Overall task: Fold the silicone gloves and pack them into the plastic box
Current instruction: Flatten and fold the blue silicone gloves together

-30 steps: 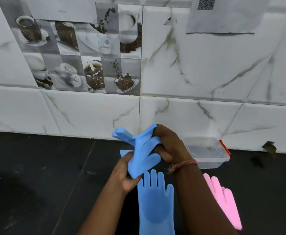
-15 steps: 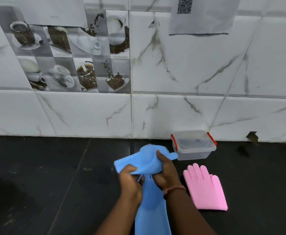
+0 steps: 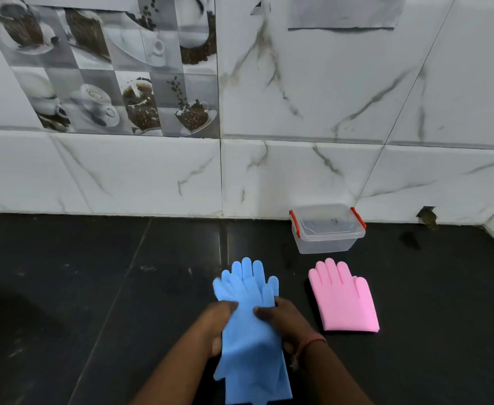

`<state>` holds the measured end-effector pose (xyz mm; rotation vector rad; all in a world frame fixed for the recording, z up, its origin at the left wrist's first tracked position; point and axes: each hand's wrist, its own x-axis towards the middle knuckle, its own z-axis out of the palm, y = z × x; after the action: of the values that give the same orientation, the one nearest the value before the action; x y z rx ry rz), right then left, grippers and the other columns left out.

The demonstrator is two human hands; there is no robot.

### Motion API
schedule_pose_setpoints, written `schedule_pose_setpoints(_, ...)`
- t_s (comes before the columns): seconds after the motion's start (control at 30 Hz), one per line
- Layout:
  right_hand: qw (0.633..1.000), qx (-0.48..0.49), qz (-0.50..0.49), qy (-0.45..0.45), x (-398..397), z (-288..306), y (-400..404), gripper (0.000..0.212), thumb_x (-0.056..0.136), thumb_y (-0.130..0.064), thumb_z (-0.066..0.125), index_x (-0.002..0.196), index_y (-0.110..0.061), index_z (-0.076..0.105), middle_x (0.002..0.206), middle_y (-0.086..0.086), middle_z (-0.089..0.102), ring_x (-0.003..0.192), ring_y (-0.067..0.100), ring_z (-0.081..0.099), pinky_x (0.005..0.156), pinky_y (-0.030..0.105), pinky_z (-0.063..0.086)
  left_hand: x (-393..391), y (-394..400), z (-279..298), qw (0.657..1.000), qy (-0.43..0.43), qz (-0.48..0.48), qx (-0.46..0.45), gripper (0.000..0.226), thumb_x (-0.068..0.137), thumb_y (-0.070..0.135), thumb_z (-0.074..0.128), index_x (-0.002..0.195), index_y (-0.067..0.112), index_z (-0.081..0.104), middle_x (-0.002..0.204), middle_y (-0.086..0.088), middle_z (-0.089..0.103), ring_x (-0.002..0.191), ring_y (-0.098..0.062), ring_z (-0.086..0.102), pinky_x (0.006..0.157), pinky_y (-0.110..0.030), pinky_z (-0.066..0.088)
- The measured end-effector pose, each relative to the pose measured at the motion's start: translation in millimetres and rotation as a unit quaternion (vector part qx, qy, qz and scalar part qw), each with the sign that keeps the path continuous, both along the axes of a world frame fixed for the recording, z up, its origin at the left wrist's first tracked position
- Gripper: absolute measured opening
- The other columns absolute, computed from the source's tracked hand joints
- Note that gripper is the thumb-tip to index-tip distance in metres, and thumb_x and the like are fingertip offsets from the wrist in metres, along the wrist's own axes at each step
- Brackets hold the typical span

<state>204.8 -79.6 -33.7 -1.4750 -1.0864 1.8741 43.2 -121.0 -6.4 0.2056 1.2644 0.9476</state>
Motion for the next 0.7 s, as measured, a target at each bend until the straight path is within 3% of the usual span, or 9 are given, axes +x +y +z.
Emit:
schedule_pose_setpoints(0.1, 1.0, -0.016, 0.007, -0.016, 8.1, -9.2, -0.8, 0.033, 0.088, -0.001, 0.065, 0.121, -0.005, 0.066, 0.108, 0.012, 0.076, 0.101, 0.031, 0.073, 0.093, 0.044, 0.058, 2.3, -8.4, -16.2, 0.998, 0.067, -0.02, -0.002, 0.033, 0.099, 0.005, 0.052, 0.131, 0.003, 0.062, 0.111, -0.022, 0.076, 0.104, -0.04, 0.072, 0.081, -0.045, 0.059)
schedule_pose_setpoints(0.2, 0.997, -0.04, 0.011, 0.061, 16.9, -13.2, -1.6, 0.038, 0.089, 0.0, 0.065, 0.126, -0.009, 0.063, 0.113, 0.013, 0.075, 0.104, 0.034, 0.072, 0.091, 0.046, 0.059, -1.0, -8.5, -19.9, 0.994, 0.1, -0.015, 0.039, 0.041, 0.092, 0.0, 0.058, 0.13, 0.013, 0.063, 0.112, -0.016, 0.077, 0.102, -0.039, 0.074, 0.09, -0.055, 0.06)
schedule_pose_setpoints(0.27, 0.991, -0.033, 0.008, 0.127, 20.8, -14.6, -2.3, 0.042, 0.09, -0.003, 0.066, 0.13, -0.015, 0.061, 0.121, 0.015, 0.072, 0.11, 0.036, 0.07, 0.091, 0.048, 0.058, -2.3, -6.4, -19.2, 0.992, 0.071, -0.014, 0.099, 0.046, 0.09, -0.002, 0.058, 0.132, 0.018, 0.062, 0.118, -0.014, 0.076, 0.108, -0.038, 0.073, 0.1, -0.062, 0.053)
schedule_pose_setpoints(0.4, 0.977, 0.022, -0.018, 0.214, 20.2, -13.8, -0.2, 0.055, 0.088, -0.009, 0.073, 0.138, -0.023, 0.055, 0.133, 0.013, 0.065, 0.12, 0.039, 0.064, 0.096, 0.051, 0.055, -5.2, 3.7, -17.9, 0.985, 0.024, 0.006, 0.172, 0.049, 0.091, 0.0, 0.062, 0.137, 0.018, 0.059, 0.13, -0.015, 0.07, 0.12, -0.039, 0.067, 0.107, -0.062, 0.048)
schedule_pose_setpoints(0.5, 0.977, 0.052, -0.036, 0.202, 14.7, -13.7, 8.9, 0.057, 0.089, -0.008, 0.071, 0.141, -0.022, 0.052, 0.135, 0.01, 0.064, 0.122, 0.035, 0.063, 0.101, 0.053, 0.052, -4.7, 13.9, -21.3, 0.985, 0.054, 0.019, 0.16, 0.042, 0.094, 0.006, 0.065, 0.134, 0.016, 0.06, 0.127, -0.015, 0.072, 0.117, -0.037, 0.069, 0.105, -0.059, 0.051)
schedule_pose_setpoints(0.63, 0.993, 0.031, -0.061, 0.092, 4.8, -23.5, 15.3, 0.045, 0.09, 0.008, 0.058, 0.13, -0.013, 0.062, 0.116, 0.01, 0.074, 0.105, 0.032, 0.072, 0.086, 0.043, 0.06, -1.2, 18.1, -30.0, 0.986, 0.149, 0.025, 0.076, 0.033, 0.094, -0.002, 0.054, 0.124, 0.009, 0.063, 0.113, -0.016, 0.075, 0.101, -0.036, 0.074, 0.094, -0.054, 0.059)
schedule_pose_setpoints(0.7, 0.995, 0.021, -0.076, 0.057, 2.0, -31.0, 15.8, 0.043, 0.088, 0.01, 0.058, 0.125, -0.011, 0.064, 0.114, 0.012, 0.074, 0.103, 0.032, 0.072, 0.088, 0.047, 0.06, -1.0, 18.3, -33.0, 0.982, 0.173, 0.022, 0.068, 0.034, 0.092, -0.003, 0.052, 0.12, 0.013, 0.064, 0.11, -0.014, 0.075, 0.098, -0.034, 0.075, 0.089, -0.051, 0.062)
